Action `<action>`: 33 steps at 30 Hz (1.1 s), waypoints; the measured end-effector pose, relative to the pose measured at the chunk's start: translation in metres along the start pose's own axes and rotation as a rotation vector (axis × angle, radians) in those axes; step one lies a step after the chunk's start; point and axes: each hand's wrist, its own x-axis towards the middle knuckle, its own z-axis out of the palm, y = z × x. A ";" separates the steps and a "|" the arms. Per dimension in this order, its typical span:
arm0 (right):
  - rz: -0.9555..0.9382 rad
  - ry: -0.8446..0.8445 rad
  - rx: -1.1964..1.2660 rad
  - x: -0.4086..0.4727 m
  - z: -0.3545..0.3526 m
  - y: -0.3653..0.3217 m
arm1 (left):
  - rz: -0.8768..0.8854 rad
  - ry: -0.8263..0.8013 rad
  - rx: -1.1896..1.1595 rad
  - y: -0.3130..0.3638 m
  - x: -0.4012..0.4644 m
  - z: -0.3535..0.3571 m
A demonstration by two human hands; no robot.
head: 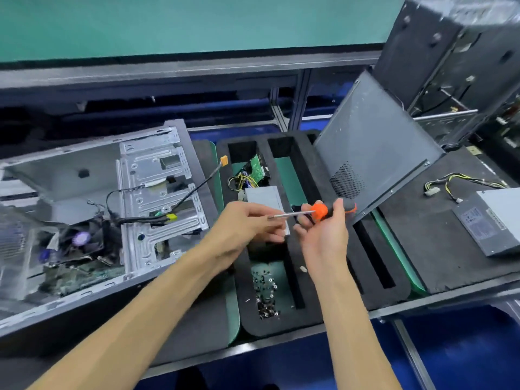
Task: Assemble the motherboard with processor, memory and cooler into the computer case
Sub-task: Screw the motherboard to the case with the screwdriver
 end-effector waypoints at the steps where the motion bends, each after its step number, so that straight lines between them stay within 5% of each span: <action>1: -0.022 -0.025 -0.026 -0.004 0.010 0.003 | 0.011 0.018 -0.049 0.009 -0.006 -0.009; 6: -0.068 -0.158 -0.058 -0.026 0.057 0.028 | 0.034 0.084 -0.228 0.040 -0.039 -0.067; 14: -0.097 -0.143 -0.114 -0.051 0.125 0.091 | 0.085 0.134 -0.461 0.042 -0.078 -0.167; 20: -0.126 -0.194 -0.165 -0.066 0.165 0.138 | 0.193 0.163 -0.421 0.042 -0.099 -0.222; 27: -0.146 -0.254 -0.193 -0.076 0.196 0.178 | 0.352 0.389 -0.179 0.042 -0.116 -0.261; 33: -0.103 -0.290 -0.230 -0.077 0.218 0.203 | 0.325 0.510 -0.280 0.044 -0.123 -0.284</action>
